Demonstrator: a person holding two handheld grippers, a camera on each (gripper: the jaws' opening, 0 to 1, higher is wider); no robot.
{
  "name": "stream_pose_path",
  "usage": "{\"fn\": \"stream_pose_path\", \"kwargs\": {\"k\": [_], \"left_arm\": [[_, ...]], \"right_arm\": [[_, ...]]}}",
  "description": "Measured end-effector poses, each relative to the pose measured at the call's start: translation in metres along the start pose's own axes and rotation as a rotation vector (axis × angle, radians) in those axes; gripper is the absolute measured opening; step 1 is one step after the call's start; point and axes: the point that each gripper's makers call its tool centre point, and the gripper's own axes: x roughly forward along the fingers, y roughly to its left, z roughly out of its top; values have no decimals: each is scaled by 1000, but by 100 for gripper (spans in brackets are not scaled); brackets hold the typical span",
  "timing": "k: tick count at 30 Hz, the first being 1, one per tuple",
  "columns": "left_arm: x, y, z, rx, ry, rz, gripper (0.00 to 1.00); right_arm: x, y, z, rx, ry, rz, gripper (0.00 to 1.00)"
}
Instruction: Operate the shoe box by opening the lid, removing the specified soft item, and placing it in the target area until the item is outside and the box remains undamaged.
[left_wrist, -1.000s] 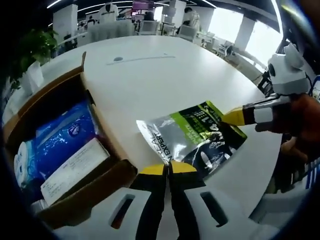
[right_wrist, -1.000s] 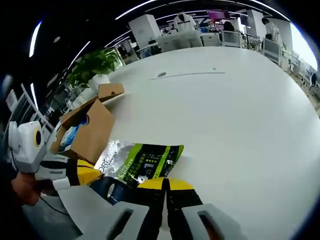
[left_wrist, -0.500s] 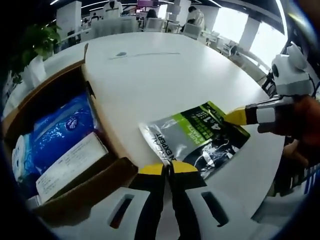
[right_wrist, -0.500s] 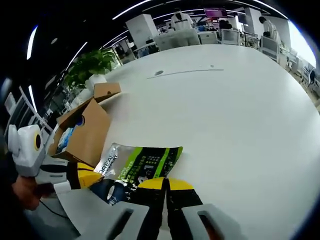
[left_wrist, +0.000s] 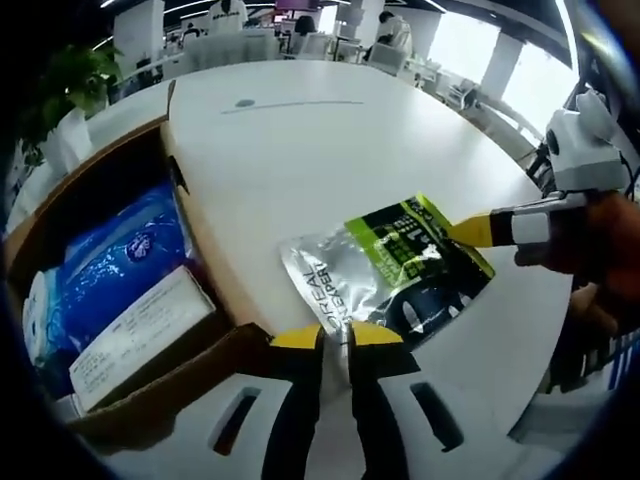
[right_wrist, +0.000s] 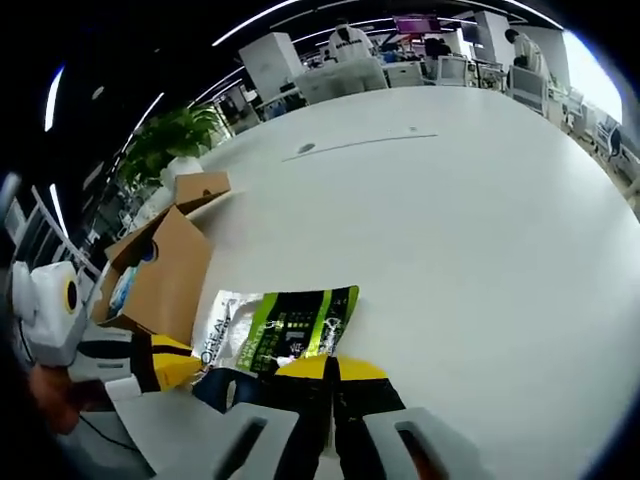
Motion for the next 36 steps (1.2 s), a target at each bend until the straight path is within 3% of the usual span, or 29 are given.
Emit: {"fn": "stream_pose_path", "kwargs": {"k": [24, 36], "left_arm": [[-32, 8, -7, 27, -46, -31, 24], [-45, 6, -9, 50, -51, -52, 27]], "right_arm": [[8, 26, -4, 20, 4, 18, 0], [5, 26, -2, 5, 11, 15, 4]]}}
